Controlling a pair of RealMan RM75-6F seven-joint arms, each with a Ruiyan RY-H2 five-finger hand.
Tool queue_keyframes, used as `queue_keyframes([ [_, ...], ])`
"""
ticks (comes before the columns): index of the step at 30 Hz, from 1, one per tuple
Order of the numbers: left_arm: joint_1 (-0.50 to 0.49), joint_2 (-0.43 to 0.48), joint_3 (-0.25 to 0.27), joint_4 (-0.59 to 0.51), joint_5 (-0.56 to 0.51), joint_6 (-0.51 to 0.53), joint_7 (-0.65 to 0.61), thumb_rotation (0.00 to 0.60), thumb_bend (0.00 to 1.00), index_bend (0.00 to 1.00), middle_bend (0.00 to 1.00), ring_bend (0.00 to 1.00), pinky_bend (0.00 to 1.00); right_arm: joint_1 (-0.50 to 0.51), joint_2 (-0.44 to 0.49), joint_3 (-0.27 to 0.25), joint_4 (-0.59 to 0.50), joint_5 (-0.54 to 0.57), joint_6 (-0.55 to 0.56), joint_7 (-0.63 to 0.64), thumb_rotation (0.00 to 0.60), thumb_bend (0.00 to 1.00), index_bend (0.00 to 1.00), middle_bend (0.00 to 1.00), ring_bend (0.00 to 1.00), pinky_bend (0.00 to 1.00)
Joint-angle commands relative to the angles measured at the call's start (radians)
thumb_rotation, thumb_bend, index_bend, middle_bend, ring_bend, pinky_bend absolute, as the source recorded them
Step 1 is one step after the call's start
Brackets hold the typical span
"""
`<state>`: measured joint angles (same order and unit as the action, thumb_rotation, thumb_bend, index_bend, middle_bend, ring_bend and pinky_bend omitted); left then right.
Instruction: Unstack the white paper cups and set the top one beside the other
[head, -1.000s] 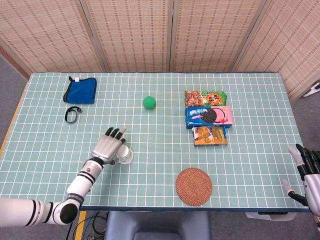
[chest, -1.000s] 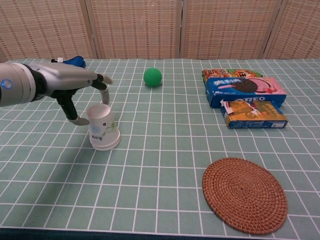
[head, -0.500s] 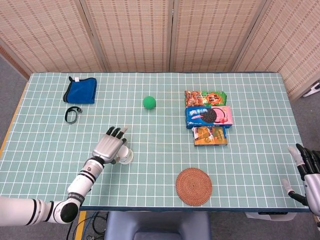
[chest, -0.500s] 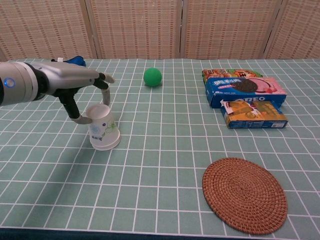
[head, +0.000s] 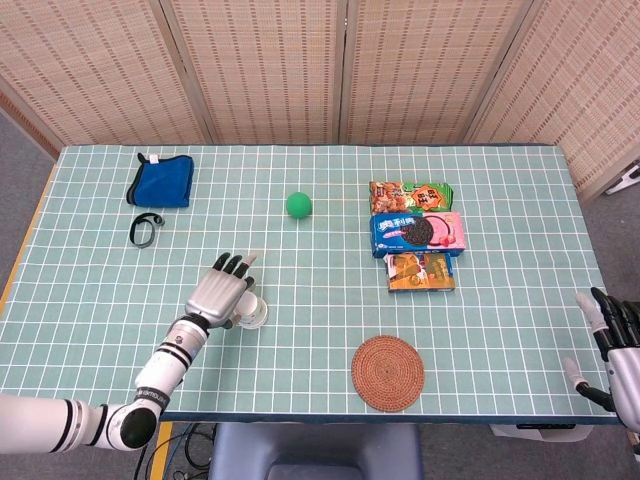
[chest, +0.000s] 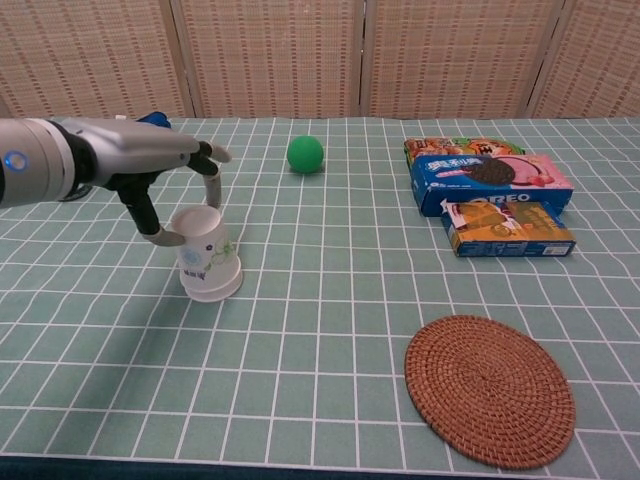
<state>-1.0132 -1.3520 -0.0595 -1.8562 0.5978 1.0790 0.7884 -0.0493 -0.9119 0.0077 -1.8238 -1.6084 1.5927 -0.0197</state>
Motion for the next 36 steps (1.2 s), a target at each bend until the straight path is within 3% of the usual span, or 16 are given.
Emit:
queue_keyframes([
  [1,-0.004,0.002,-0.001,-0.011,-0.007,0.011,0.012,0.6,0.3,0.42,0.0,0.0,0.0,-0.001,0.0,-0.001,0.0,-0.002,0.001,0.001,0.6,0.3,0.01,0.0,0.0,0.0],
  [23,-0.113,0.056,-0.066,-0.244,-0.19,0.188,0.24,0.6,0.3,0.42,0.0,0.0,0.0,-0.006,0.003,0.0,0.006,-0.005,0.015,0.008,0.6,0.3,0.01,0.0,0.0,0.0],
  [36,-0.145,0.1,-0.083,-0.342,-0.238,0.291,0.306,0.6,0.3,0.42,0.0,0.0,0.0,-0.009,-0.008,0.0,0.003,-0.012,0.02,-0.018,0.6,0.3,0.01,0.0,0.0,0.0],
])
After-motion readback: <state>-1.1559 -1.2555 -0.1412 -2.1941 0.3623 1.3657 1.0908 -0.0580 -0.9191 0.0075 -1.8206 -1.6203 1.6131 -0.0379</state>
